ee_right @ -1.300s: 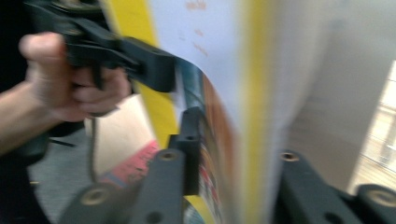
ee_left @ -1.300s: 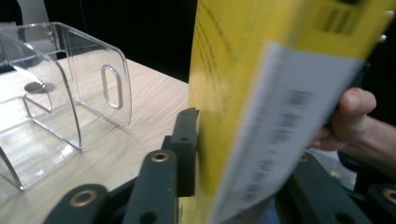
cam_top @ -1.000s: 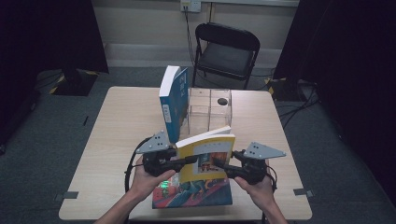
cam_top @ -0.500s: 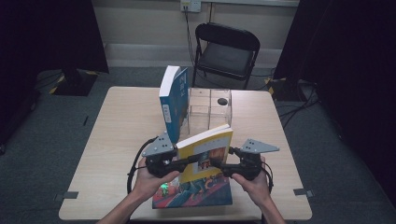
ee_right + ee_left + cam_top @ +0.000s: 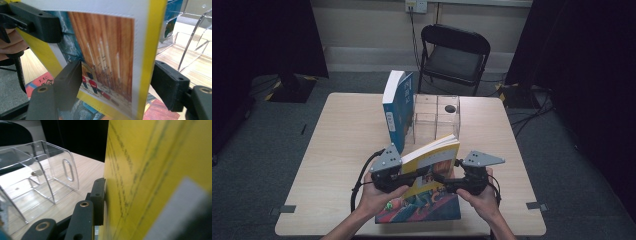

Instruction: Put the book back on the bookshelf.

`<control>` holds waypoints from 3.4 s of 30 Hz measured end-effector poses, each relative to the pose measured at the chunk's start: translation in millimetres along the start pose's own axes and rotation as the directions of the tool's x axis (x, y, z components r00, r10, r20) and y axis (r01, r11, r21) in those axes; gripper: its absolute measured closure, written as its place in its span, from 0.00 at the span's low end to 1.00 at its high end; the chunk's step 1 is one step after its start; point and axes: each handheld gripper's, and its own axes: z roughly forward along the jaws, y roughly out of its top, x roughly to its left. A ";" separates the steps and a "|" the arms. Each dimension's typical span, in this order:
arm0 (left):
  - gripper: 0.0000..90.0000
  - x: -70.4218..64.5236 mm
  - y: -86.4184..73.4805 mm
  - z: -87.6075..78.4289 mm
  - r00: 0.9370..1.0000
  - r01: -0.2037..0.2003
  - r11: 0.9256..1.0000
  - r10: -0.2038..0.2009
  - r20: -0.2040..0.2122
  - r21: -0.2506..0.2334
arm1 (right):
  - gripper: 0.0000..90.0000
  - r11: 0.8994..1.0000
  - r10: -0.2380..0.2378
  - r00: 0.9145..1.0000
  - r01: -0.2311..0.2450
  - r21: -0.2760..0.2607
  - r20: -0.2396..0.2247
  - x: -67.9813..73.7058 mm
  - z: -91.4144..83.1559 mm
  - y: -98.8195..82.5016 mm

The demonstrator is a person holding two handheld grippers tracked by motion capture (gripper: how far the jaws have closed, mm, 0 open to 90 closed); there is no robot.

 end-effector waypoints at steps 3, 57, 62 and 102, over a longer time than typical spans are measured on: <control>0.73 -0.7 -3.4 2.9 1.000 0.008 1.000 -0.008 -0.006 0.000 | 0.34 1.000 -0.001 1.000 0.001 -0.003 0.003 -0.8 -0.4 -0.6; 0.84 63.2 20.0 13.9 0.922 0.188 0.980 -0.201 -0.332 -0.071 | 0.24 0.918 0.177 0.895 -0.301 0.260 0.410 -95.3 -50.1 -117.5; 0.84 72.0 24.7 27.3 0.908 0.179 0.981 -0.192 -0.373 -0.068 | 0.24 0.924 0.152 0.894 -0.280 0.259 0.422 -95.5 -48.0 -118.8; 0.83 96.1 -8.5 105.0 0.862 0.182 0.982 -0.180 -0.475 -0.042 | 0.17 0.947 0.077 0.881 -0.211 0.242 0.467 -88.5 -38.1 -124.9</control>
